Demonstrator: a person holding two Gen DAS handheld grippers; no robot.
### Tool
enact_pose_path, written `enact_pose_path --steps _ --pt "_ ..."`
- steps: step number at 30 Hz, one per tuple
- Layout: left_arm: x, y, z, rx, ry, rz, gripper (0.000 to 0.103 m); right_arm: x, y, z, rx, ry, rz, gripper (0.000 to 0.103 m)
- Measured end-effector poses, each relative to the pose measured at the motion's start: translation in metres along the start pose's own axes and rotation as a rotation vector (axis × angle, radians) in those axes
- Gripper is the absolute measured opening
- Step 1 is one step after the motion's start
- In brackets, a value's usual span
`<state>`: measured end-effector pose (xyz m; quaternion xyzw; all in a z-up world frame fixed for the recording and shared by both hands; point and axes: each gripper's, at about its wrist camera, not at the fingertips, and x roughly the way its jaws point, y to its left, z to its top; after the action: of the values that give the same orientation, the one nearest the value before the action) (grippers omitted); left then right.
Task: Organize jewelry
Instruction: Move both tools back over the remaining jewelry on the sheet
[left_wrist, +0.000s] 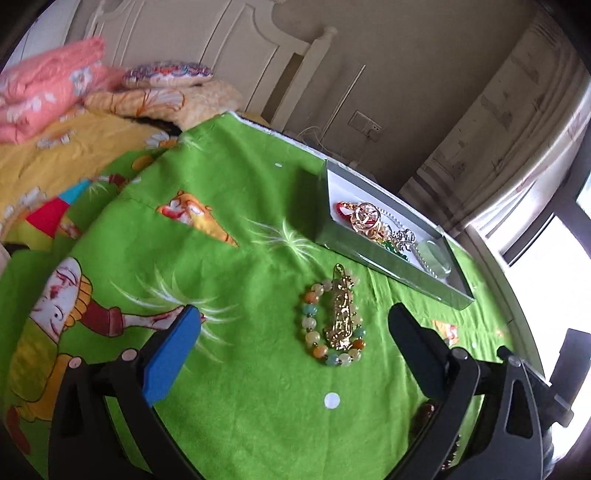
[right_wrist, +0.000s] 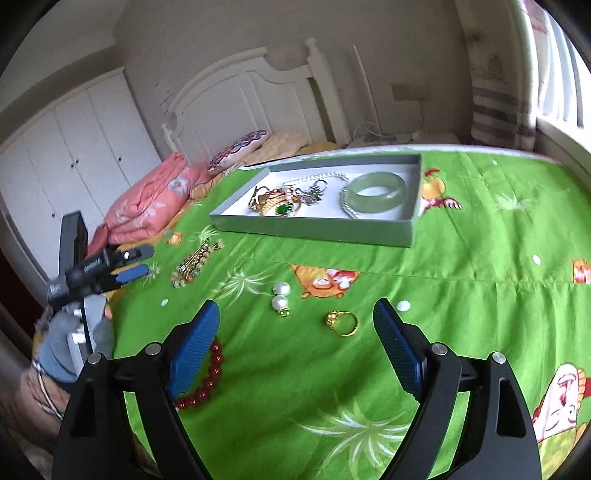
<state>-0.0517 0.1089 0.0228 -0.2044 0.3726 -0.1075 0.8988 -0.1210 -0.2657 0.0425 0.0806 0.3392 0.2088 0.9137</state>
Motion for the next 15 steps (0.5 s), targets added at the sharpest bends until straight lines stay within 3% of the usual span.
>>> enact_pose_path --steps 10,15 --pt "0.003 -0.003 -0.001 0.011 0.033 -0.052 0.101 0.014 0.012 -0.002 -0.066 0.036 -0.054 0.082" --pt "0.008 -0.023 -0.002 0.118 0.048 -0.040 0.095 0.013 0.010 -0.002 -0.053 0.027 -0.045 0.082"
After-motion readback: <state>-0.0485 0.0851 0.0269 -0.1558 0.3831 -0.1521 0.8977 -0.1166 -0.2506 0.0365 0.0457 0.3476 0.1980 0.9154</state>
